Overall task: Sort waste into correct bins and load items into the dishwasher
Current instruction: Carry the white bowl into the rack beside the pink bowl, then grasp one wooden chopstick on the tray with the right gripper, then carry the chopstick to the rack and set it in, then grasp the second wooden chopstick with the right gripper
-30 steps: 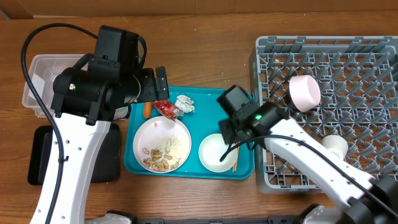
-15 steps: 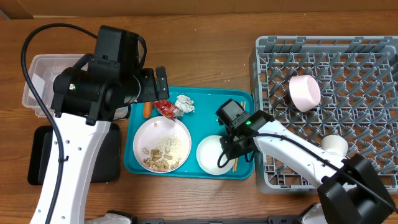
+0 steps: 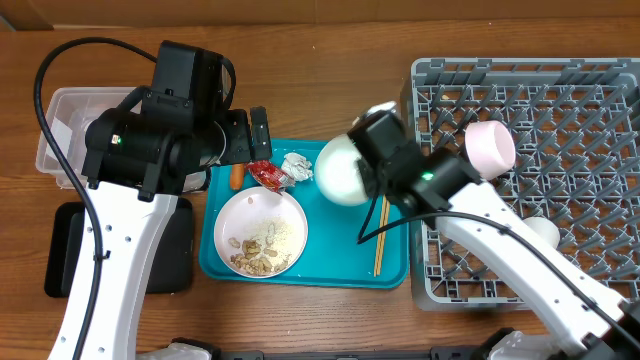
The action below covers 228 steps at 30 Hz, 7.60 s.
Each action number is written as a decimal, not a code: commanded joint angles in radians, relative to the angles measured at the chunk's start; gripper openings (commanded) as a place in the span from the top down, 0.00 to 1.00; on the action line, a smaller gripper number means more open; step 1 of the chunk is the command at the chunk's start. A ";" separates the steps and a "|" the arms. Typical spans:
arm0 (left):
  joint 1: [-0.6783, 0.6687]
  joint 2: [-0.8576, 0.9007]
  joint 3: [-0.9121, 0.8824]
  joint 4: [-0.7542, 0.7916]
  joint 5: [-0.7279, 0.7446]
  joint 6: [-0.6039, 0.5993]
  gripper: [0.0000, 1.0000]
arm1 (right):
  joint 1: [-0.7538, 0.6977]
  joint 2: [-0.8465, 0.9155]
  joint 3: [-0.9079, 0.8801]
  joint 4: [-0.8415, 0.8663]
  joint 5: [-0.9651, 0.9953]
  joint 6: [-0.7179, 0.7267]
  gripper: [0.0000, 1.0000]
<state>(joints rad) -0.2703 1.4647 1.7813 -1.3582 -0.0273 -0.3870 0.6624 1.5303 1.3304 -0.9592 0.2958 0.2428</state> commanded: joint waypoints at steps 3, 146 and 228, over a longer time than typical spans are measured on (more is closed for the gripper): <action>0.002 0.007 0.015 0.001 -0.009 -0.010 0.00 | -0.123 -0.045 0.035 -0.003 0.849 0.174 0.96; 0.002 0.007 0.015 0.001 -0.009 -0.010 0.00 | -0.134 0.411 -0.072 0.047 -0.262 0.486 0.96; 0.002 0.007 0.015 0.001 -0.009 -0.010 0.00 | -0.046 0.454 -0.017 -0.017 -0.053 0.305 0.94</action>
<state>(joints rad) -0.2703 1.4647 1.7813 -1.3582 -0.0273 -0.3874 0.6205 1.9739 1.3075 -0.9604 0.2104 0.5591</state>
